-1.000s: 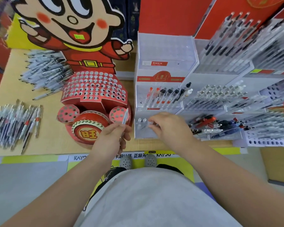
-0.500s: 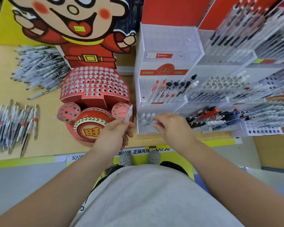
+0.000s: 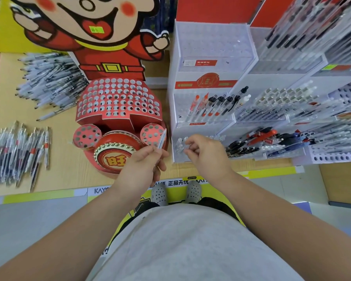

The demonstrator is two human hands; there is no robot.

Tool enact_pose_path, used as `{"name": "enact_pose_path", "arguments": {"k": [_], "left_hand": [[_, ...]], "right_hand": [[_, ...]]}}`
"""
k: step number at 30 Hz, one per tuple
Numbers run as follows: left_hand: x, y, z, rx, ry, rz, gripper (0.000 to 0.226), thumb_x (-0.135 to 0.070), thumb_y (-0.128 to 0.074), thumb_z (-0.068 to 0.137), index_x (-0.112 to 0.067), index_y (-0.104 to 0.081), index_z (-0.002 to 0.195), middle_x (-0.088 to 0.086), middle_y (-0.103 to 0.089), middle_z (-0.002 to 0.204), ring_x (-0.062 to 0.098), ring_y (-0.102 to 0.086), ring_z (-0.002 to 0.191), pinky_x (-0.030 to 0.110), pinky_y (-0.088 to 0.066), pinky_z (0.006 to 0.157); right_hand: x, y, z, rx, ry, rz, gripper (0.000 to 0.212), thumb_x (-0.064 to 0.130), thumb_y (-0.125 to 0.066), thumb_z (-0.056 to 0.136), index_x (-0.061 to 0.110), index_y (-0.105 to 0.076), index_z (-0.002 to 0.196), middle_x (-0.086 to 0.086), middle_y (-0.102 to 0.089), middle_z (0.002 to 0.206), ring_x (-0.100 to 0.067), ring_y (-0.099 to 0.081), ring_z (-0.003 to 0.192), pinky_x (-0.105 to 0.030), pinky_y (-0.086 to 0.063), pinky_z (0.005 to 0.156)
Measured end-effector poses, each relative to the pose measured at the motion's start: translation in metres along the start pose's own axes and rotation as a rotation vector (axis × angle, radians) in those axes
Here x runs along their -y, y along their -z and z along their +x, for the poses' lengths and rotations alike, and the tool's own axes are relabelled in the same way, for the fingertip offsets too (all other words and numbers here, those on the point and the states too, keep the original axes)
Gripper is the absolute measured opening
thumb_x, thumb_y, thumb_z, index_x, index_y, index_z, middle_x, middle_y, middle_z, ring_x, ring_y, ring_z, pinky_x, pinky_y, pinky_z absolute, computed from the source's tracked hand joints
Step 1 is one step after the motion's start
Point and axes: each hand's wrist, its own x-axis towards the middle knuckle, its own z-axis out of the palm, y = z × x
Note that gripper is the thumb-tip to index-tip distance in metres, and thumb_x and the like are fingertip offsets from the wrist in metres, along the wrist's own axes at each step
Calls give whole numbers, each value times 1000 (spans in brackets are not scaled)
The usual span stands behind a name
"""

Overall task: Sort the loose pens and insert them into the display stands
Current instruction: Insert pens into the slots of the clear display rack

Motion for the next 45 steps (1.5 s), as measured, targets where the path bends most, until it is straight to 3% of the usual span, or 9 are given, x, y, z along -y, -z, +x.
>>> {"name": "enact_pose_path", "arguments": {"k": [7, 11, 15, 20, 23, 28, 34, 41, 45], "left_hand": [[-7, -1, -3, 109, -102, 80, 24, -25, -47, 107, -12, -66, 104, 4, -50, 62, 19, -41, 44, 27, -37, 45], [-10, -3, 0, 145, -118, 162, 22, -23, -48, 106, -11, -67, 104, 5, -43, 57, 12, -33, 42, 22, -31, 42], [-15, -7, 7, 242, -115, 327, 28, -16, -44, 105, -18, -71, 97, 1, -51, 61, 10, -38, 48, 24, -32, 49], [-28, -20, 9, 358, -222, 533, 18, -15, -53, 102, -17, -71, 101, -4, -64, 67, 10, -46, 51, 25, -39, 52], [-30, -22, 10, 325, -215, 489, 12, -17, -62, 99, -25, -70, 99, 1, -69, 72, 11, -53, 53, 19, -42, 49], [-30, -17, 13, 166, -160, 252, 4, -8, -69, 94, -10, -71, 95, 9, -71, 71, 17, -61, 54, 28, -49, 51], [-39, -20, 11, 64, -198, -71, 8, -2, -66, 94, -5, -71, 100, 14, -76, 83, 26, -74, 77, 36, -61, 72], [-47, -32, 12, 111, -421, 240, 23, -6, -69, 94, -25, -69, 108, 2, -75, 84, 12, -74, 79, 24, -58, 72], [-50, -37, 10, 166, -484, 319, 31, -6, -70, 92, -27, -66, 114, 0, -73, 85, 16, -72, 78, 35, -60, 79]], "right_hand": [[3, 1, 1, 27, -10, -13, 21, 18, -74, 89, 15, -68, 108, -1, -73, 86, -18, -66, 75, -35, -55, 74], [17, 25, -8, -57, -44, 102, 20, 31, -72, 91, 22, -66, 107, 3, -69, 70, -15, -67, 64, -30, -52, 64], [36, 63, -17, -53, -170, 483, 4, 27, -65, 96, 28, -66, 100, -3, -70, 76, -12, -70, 63, -23, -54, 62], [20, 77, -22, 142, -225, 483, 8, 15, -78, 85, 22, -75, 89, -4, -72, 73, -21, -72, 66, -35, -58, 67], [13, 83, -29, 129, -270, 595, 7, 7, -77, 85, 11, -76, 90, -13, -73, 76, -18, -70, 65, -26, -55, 61], [-3, 90, -36, 45, -334, 759, 11, -2, -74, 85, 9, -74, 87, -9, -72, 75, -19, -69, 69, -27, -56, 64], [-6, 85, -39, 155, -311, 669, 12, 1, -80, 80, 11, -73, 83, -10, -74, 81, -15, -65, 76, -25, -53, 73], [17, 84, -25, 166, -174, 423, 12, 19, -80, 84, 21, -78, 96, 10, -75, 82, -5, -68, 76, -23, -55, 76], [31, 85, -20, 120, -112, 431, 19, 13, -79, 84, 26, -76, 98, 9, -76, 83, -5, -68, 75, -19, -54, 72]]}}
